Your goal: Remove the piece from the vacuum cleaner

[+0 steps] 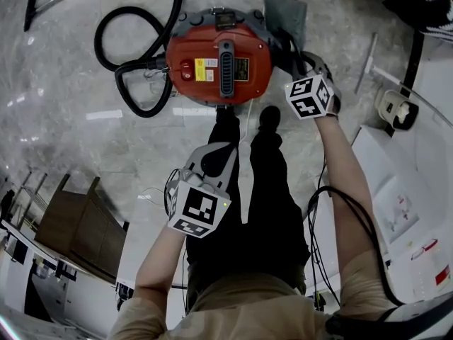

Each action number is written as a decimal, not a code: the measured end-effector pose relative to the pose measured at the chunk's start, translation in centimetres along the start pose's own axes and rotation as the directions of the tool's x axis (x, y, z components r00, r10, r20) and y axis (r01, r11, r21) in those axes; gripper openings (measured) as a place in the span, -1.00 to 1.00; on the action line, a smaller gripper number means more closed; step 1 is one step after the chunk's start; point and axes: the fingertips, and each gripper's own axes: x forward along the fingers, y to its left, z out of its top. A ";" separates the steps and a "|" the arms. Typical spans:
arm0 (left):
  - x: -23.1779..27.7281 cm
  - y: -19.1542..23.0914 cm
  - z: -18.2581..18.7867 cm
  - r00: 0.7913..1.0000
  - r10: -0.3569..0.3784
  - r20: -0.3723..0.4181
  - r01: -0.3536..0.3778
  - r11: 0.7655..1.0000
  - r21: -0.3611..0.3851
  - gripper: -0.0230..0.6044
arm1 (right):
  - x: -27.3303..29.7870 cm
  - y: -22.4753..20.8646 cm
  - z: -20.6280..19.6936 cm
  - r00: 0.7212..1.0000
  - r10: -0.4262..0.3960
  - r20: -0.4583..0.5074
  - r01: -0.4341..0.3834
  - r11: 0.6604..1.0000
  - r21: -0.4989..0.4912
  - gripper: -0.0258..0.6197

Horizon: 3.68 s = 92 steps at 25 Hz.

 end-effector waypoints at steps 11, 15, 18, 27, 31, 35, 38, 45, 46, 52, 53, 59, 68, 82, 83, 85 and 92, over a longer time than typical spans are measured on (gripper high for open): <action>-0.4 0.2 -0.7 1.000 -0.007 0.009 0.007 1.000 -0.021 -0.94 | 0.1 -0.9 -0.5 0.959 0.202 0.201 -0.261 0.342 0.903 -0.80; -0.1 0.0 -0.6 1.000 -0.009 0.013 0.009 1.000 -0.021 -0.94 | 0.2 -0.8 -0.5 0.938 0.243 0.246 -0.306 0.248 0.919 -0.80; 0.1 -0.3 -0.4 1.000 -0.011 0.015 0.011 1.000 -0.022 -0.94 | 0.3 -0.9 -0.6 0.943 0.262 0.205 -0.295 0.371 0.881 -0.80; 0.5 -0.9 -0.8 1.000 -0.009 -0.002 0.009 1.000 -0.017 -0.94 | 0.3 -0.6 -1.0 0.993 0.104 -0.049 -0.091 0.972 0.218 -0.82; 0.8 -1.1 -0.7 1.000 -0.006 -0.008 0.006 1.000 -0.012 -0.94 | 0.2 -0.6 -1.0 0.998 0.047 -0.029 -0.043 0.991 0.125 -0.82; 1.0 -1.3 -0.7 1.000 -0.004 -0.013 0.004 1.000 -0.009 -0.94 | 0.1 -0.6 -0.9 1.000 0.016 0.005 -0.016 0.997 0.071 -0.82; 1.1 -1.5 -0.6 1.000 -0.004 -0.014 0.004 1.000 -0.007 -0.94 | 0.2 -0.6 -1.1 0.999 0.029 0.029 -0.033 0.988 0.153 -0.81; 1.4 -1.6 -0.5 1.000 0.002 -0.010 -0.002 1.000 -0.015 -0.94 | 0.5 -1.3 -1.3 0.968 0.178 0.176 -0.240 0.459 0.855 -0.80; 1.4 -1.6 -0.5 1.000 0.002 -0.010 -0.002 1.000 -0.016 -0.94 | 0.5 -1.2 -1.3 0.961 0.186 0.207 -0.262 0.349 0.900 -0.78; 1.6 -2.3 -0.5 1.000 -0.003 -0.007 0.003 1.000 -0.015 -0.94 | 0.6 -1.2 -1.4 0.939 0.223 0.261 -0.309 0.218 0.926 -0.77; 1.6 -2.3 -0.4 1.000 -0.001 -0.006 0.001 1.000 -0.015 -0.94 | 0.6 -1.2 -1.4 0.940 0.230 0.253 -0.309 0.250 0.918 -0.77; 1.5 -2.1 -0.8 1.000 0.011 -0.010 -0.011 1.000 -0.016 -0.94 | 0.4 -1.3 -1.3 0.986 0.165 0.009 -0.156 0.910 0.384 -0.82; 1.9 -2.5 -1.1 1.000 0.010 -0.024 -0.010 1.000 -0.006 -0.94 | 0.5 -1.8 -1.9 0.999 0.031 0.031 -0.032 0.998 0.053 -0.82; 2.8 -2.7 -1.2 1.000 0.000 -0.015 -0.001 1.000 -0.024 -0.94 | 1.1 -2.2 -2.3 0.936 0.240 0.257 -0.323 0.301 0.897 -0.76; 2.8 -2.7 -1.2 1.000 0.001 -0.015 -0.001 1.000 -0.024 -0.94 | 1.2 -2.2 -2.3 0.934 0.249 0.256 -0.327 0.307 0.894 -0.76; 2.7 -2.6 -1.1 1.000 0.004 -0.012 -0.005 1.000 -0.027 -0.94 | 1.1 -2.3 -2.4 0.933 0.261 0.247 -0.328 0.339 0.882 -0.76; 2.8 -2.6 -1.2 1.000 0.005 -0.012 -0.006 1.000 -0.027 -0.94 | 1.1 -2.4 -2.2 0.972 0.208 0.106 -0.226 0.728 0.647 -0.77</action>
